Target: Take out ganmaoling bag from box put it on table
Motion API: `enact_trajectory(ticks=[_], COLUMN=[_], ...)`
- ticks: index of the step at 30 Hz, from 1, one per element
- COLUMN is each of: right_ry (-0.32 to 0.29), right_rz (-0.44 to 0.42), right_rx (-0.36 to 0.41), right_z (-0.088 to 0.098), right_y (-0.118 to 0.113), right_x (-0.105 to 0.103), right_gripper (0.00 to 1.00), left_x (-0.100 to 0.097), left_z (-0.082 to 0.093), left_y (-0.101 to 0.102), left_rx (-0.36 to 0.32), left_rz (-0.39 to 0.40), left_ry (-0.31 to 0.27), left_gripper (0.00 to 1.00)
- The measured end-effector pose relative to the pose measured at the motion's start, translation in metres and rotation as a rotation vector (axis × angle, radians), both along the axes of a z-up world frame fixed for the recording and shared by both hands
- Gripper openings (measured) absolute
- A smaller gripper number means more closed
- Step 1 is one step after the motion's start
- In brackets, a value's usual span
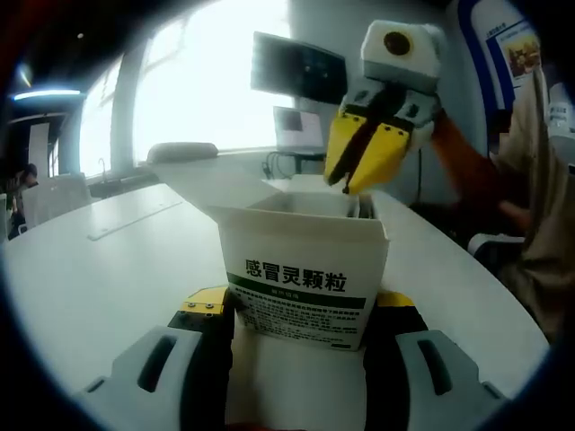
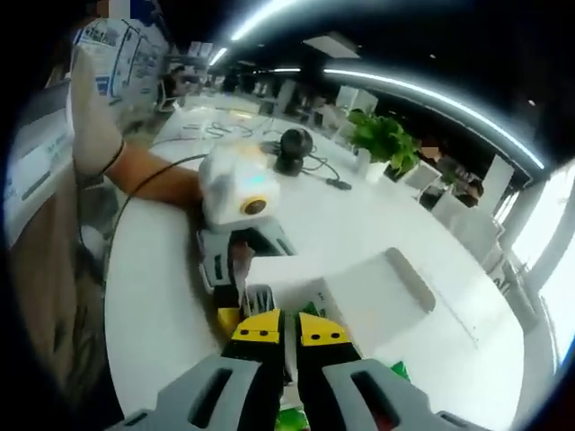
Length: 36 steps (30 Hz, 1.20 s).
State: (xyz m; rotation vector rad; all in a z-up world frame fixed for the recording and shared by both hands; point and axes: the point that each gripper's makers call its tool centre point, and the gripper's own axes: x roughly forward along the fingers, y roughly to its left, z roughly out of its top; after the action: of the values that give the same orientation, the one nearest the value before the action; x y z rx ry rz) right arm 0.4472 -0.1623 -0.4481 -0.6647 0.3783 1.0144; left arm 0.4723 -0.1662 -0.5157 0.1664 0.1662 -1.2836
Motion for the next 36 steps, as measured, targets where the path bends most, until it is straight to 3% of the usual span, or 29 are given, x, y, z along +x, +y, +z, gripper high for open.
enact_trajectory(ticks=[17,24,36], right_ry=[0.018,0.064,0.112], right_rz=[0.118,0.113,0.09], right_rx=[-0.131,-0.182,-0.196], right_z=[-0.011,-0.019,-0.035], right_y=[0.007,0.009,0.011], right_x=[-0.006,0.003,0.009], right_gripper=[0.02,0.02,0.0], left_x=[0.0,0.0,0.0], left_z=[0.0,0.0,0.0], left_y=[0.0,0.001,0.001], left_rx=[0.0,0.001,0.001], left_rz=[-0.001,-0.001,-0.003], left_ry=[0.0,-0.001,-0.002], left_gripper=[0.49,0.49,0.49])
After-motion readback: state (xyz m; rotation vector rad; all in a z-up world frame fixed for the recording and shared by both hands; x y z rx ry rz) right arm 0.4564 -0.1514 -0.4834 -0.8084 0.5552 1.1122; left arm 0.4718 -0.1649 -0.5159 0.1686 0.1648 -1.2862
